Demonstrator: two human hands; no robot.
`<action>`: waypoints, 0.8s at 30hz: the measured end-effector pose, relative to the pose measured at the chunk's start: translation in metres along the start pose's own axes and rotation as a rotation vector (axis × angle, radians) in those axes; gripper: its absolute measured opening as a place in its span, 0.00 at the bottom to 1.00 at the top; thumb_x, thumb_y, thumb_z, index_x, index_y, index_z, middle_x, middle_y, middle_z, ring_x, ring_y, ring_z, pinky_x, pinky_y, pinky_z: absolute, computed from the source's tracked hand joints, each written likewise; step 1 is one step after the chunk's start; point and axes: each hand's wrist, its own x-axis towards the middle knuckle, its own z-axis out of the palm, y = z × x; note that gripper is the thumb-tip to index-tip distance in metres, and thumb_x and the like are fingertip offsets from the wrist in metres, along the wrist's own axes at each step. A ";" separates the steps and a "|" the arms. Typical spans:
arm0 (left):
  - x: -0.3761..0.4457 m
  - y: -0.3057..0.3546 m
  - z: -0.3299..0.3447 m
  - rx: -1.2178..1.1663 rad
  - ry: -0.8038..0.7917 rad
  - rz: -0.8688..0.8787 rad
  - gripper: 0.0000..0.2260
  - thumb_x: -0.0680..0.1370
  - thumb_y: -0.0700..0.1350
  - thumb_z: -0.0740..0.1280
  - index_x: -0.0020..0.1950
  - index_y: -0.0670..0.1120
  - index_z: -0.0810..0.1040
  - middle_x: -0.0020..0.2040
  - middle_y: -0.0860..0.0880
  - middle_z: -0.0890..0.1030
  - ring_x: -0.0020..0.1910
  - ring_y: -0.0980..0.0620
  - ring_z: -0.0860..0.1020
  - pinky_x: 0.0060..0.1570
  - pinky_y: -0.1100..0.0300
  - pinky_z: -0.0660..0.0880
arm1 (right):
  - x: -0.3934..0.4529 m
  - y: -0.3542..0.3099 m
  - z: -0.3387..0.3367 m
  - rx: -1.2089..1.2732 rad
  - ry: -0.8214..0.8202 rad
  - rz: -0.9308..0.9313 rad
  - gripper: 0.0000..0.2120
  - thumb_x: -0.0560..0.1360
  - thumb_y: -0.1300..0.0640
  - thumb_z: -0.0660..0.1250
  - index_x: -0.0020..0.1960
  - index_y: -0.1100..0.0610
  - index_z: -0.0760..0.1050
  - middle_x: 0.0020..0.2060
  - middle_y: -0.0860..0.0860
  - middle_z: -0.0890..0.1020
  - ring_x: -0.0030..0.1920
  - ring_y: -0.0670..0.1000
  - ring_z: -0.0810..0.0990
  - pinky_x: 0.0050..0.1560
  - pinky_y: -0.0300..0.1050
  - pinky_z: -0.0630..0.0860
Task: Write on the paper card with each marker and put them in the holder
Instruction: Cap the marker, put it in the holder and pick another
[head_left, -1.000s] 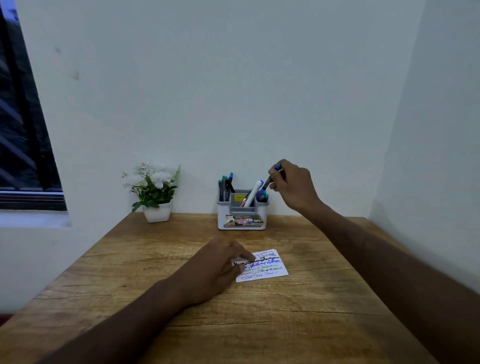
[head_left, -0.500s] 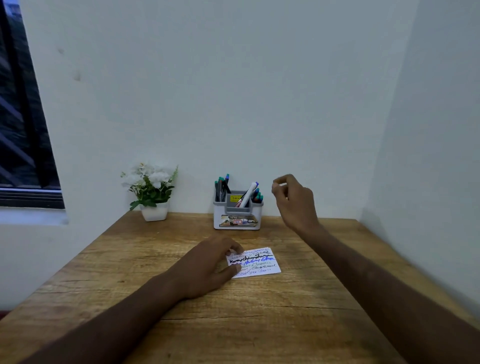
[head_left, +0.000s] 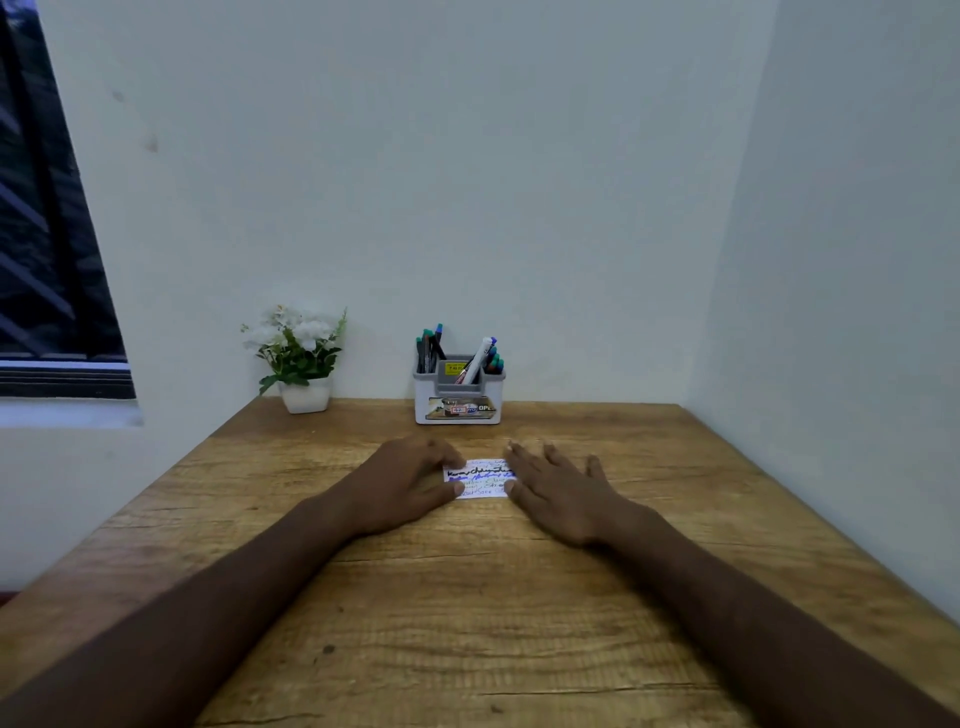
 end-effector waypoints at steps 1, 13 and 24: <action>-0.001 0.000 0.000 0.025 -0.012 -0.017 0.19 0.82 0.59 0.68 0.70 0.53 0.79 0.66 0.56 0.79 0.64 0.59 0.75 0.65 0.55 0.74 | 0.000 0.000 0.000 0.003 0.001 0.002 0.31 0.87 0.36 0.42 0.87 0.44 0.41 0.87 0.41 0.42 0.87 0.55 0.40 0.80 0.76 0.39; -0.003 -0.004 0.002 0.089 -0.033 -0.122 0.30 0.74 0.75 0.53 0.70 0.64 0.73 0.70 0.64 0.73 0.68 0.62 0.72 0.67 0.55 0.72 | 0.002 -0.010 0.002 0.072 0.145 0.062 0.34 0.85 0.32 0.44 0.87 0.44 0.46 0.88 0.48 0.42 0.87 0.61 0.40 0.80 0.76 0.38; -0.009 -0.010 0.011 0.139 -0.171 -0.269 0.31 0.75 0.76 0.43 0.78 0.72 0.55 0.85 0.57 0.52 0.84 0.51 0.49 0.79 0.40 0.55 | 0.001 -0.009 0.015 0.073 0.137 0.084 0.34 0.85 0.32 0.44 0.87 0.43 0.45 0.88 0.46 0.45 0.87 0.55 0.42 0.83 0.71 0.42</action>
